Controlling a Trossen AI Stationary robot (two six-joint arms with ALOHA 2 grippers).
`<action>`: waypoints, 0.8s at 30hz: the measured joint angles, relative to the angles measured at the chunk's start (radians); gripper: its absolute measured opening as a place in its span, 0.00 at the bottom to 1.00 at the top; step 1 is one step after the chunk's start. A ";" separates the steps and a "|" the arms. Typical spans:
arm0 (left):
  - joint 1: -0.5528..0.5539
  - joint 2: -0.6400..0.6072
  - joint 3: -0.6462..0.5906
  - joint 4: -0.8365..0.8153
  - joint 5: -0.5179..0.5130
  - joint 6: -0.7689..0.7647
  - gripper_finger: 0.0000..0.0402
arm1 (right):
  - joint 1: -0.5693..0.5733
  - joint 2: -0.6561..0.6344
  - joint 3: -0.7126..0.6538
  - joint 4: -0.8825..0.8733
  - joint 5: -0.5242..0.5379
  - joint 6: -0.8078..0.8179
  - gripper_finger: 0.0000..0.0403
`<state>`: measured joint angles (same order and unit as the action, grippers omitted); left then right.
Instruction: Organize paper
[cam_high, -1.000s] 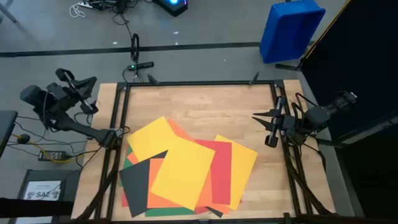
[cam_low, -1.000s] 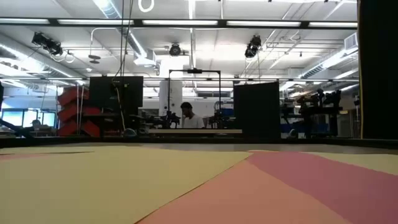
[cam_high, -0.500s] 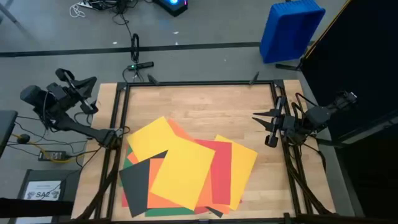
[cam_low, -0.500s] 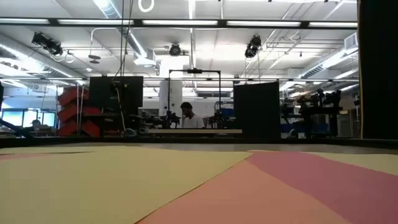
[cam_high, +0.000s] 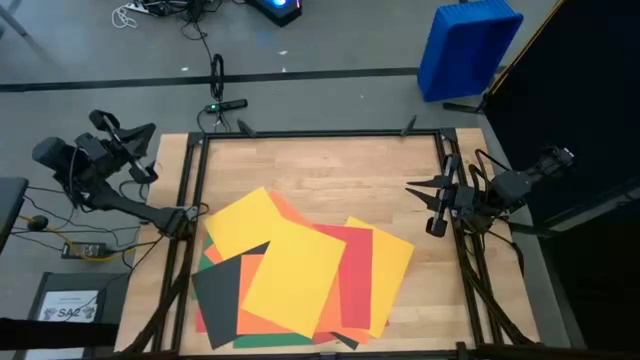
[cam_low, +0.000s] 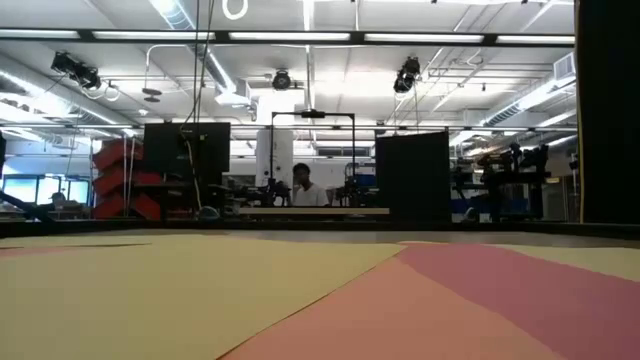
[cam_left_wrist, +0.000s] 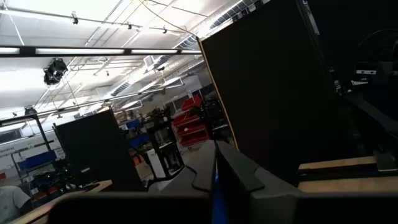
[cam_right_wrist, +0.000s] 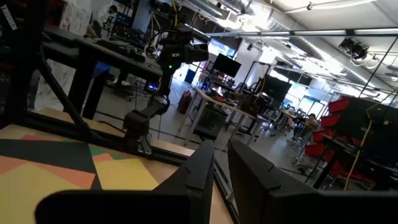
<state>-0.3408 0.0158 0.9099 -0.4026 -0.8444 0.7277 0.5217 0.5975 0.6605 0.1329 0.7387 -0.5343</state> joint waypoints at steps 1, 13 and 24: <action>0.000 0.000 0.000 0.000 0.000 0.000 0.00 | 0.000 0.000 0.000 0.000 0.000 0.000 0.07; 0.000 0.000 0.000 0.000 0.000 0.000 0.00 | 0.000 0.000 0.000 0.000 0.000 0.000 0.10; 0.000 0.000 0.000 0.000 0.000 0.000 0.00 | 0.000 0.000 0.000 0.000 0.000 0.000 0.06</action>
<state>-0.3408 0.0156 0.9100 -0.4025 -0.8444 0.7277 0.5213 0.5975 0.6604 0.1329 0.7387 -0.5345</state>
